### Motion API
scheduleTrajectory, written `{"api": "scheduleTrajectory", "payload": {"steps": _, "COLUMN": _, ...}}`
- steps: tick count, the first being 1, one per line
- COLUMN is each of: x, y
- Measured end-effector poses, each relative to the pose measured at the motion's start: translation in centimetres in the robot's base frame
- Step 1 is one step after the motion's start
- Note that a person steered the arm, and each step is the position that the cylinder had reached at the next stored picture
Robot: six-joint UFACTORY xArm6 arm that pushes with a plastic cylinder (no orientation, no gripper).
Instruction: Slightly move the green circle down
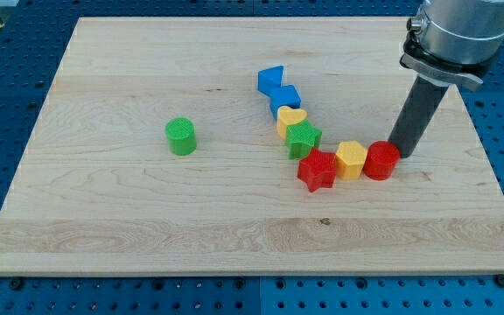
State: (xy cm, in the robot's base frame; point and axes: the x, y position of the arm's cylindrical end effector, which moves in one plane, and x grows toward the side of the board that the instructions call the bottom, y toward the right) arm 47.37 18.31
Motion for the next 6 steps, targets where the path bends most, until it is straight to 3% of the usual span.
{"api": "scheduleTrajectory", "payload": {"steps": 4, "x": -4.3, "y": 0.0}}
{"api": "scheduleTrajectory", "payload": {"steps": 6, "x": -3.6, "y": 3.2}}
